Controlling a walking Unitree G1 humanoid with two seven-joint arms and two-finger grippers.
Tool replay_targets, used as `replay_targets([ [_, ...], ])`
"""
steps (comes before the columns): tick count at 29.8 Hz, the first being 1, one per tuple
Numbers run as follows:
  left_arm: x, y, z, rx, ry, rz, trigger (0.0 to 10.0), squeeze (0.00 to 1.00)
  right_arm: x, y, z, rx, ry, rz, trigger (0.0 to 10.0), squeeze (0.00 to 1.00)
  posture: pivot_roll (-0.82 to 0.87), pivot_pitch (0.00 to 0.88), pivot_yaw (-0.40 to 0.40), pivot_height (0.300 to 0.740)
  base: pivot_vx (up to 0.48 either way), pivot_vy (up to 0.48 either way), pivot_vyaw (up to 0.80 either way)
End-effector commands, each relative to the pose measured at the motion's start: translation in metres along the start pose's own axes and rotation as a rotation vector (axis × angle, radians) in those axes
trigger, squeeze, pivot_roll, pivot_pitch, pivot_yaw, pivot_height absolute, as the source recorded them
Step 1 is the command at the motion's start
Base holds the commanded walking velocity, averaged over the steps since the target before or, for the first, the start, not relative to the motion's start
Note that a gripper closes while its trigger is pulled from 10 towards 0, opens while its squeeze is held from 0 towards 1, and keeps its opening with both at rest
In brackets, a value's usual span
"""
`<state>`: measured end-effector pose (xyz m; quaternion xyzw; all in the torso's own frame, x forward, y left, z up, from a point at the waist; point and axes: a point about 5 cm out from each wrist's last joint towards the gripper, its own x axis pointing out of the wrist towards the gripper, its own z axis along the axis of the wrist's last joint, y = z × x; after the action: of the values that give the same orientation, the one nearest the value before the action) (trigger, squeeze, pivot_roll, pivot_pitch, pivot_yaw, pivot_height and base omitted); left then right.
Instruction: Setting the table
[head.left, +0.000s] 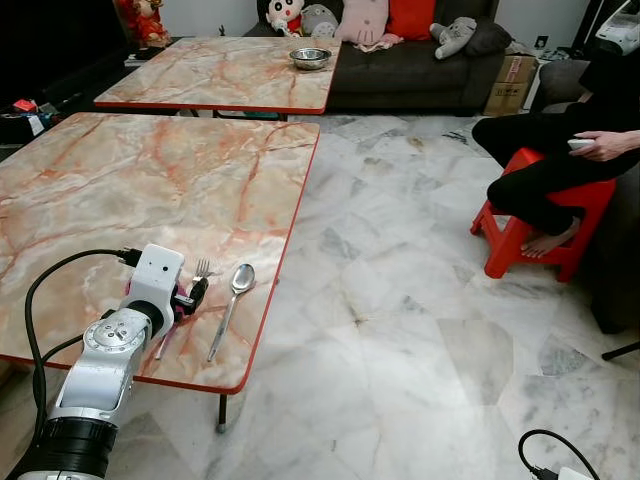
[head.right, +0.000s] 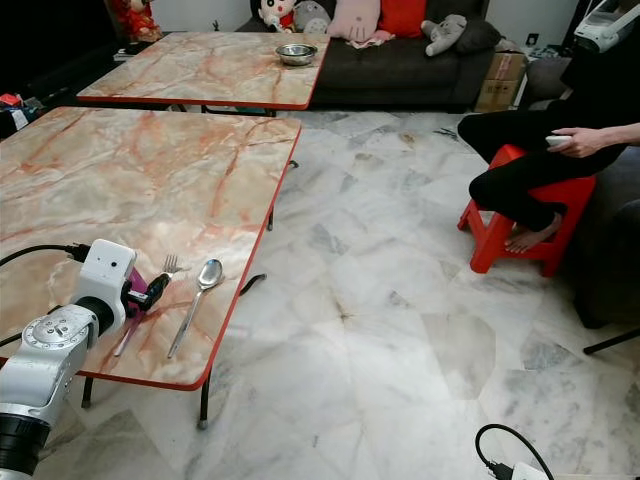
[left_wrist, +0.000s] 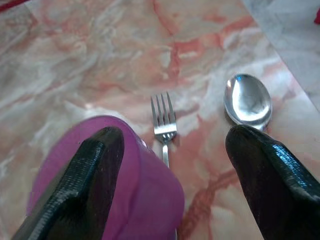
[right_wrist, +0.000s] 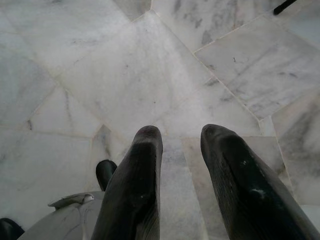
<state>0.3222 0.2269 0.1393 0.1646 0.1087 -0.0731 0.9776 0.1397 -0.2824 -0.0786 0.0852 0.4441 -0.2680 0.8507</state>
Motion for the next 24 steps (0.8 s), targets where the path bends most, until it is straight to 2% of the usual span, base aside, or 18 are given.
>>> replay_targets([
  [1,-0.0007,-0.0003,0.0036,0.035,0.005,-0.007,7.2,0.00,-0.0001,0.0004,-0.0008,0.013,0.003,-0.002,10.0,0.00,0.04,0.058,0.022,0.740,0.000,0.000,0.00],
  [4,-0.0009,-0.0015,0.0030,0.035,0.008,-0.010,7.6,0.00,-0.0001,0.0002,-0.0009,0.013,0.003,-0.002,10.0,0.00,0.04,0.057,0.021,0.740,0.000,0.000,0.00],
  [5,-0.0008,-0.0016,0.0032,0.038,0.009,-0.011,8.2,0.00,-0.0001,0.0002,-0.0009,0.013,0.003,-0.002,10.0,0.00,0.04,0.058,0.021,0.740,0.000,0.000,0.00],
  [6,-0.0008,-0.0016,0.0032,0.040,0.011,-0.012,8.2,0.00,-0.0001,0.0002,-0.0009,0.013,0.003,-0.002,10.0,0.00,0.04,0.058,0.021,0.740,0.000,0.000,0.00],
  [7,-0.0007,-0.0016,0.0033,0.041,0.011,-0.011,9.1,0.00,-0.0001,0.0002,-0.0009,0.013,0.003,-0.002,10.0,0.00,0.04,0.058,0.021,0.740,0.000,0.000,0.00],
  [10,-0.0004,-0.0015,0.0042,0.041,0.010,-0.008,9.1,0.00,-0.0001,0.0003,-0.0009,0.012,0.003,-0.003,10.0,0.00,0.04,0.057,0.022,0.740,0.000,0.000,0.00],
  [11,-0.0003,-0.0014,0.0043,0.039,0.010,-0.006,8.6,0.00,-0.0001,0.0003,-0.0009,0.012,0.003,-0.003,10.0,0.00,0.04,0.057,0.023,0.740,0.000,0.000,0.00],
  [12,-0.0002,-0.0013,0.0045,0.038,0.010,-0.004,7.6,0.00,-0.0001,0.0004,-0.0009,0.012,0.003,-0.003,10.0,0.00,0.04,0.057,0.023,0.740,0.000,0.000,0.00],
  [13,0.0001,-0.0009,0.0048,0.034,0.011,0.005,4.9,0.00,-0.0001,0.0004,-0.0009,0.013,0.003,-0.003,10.0,0.00,0.04,0.057,0.023,0.740,0.000,0.000,0.00],
  [14,0.0002,-0.0008,0.0049,0.032,0.011,0.008,4.9,0.00,-0.0001,0.0004,-0.0009,0.013,0.003,-0.003,10.0,0.00,0.04,0.057,0.023,0.740,0.000,0.000,0.00],
  [15,0.0003,-0.0008,0.0049,0.032,0.012,0.009,2.2,0.00,-0.0001,0.0005,-0.0010,0.013,0.003,-0.003,10.0,0.00,0.04,0.055,0.024,0.740,0.000,0.000,0.00],
  [16,0.0004,-0.0006,0.0049,0.036,0.013,0.010,0.0,0.00,-0.0001,0.0006,-0.0011,0.012,0.003,-0.003,10.0,0.00,0.04,0.053,0.024,0.740,0.000,0.000,0.00],
  [24,0.0004,-0.0002,0.0049,0.038,0.014,0.018,0.0,0.00,-0.0002,0.0004,-0.0014,0.013,0.004,-0.003,10.0,0.00,0.04,0.049,0.024,0.740,0.000,0.000,0.00],
])
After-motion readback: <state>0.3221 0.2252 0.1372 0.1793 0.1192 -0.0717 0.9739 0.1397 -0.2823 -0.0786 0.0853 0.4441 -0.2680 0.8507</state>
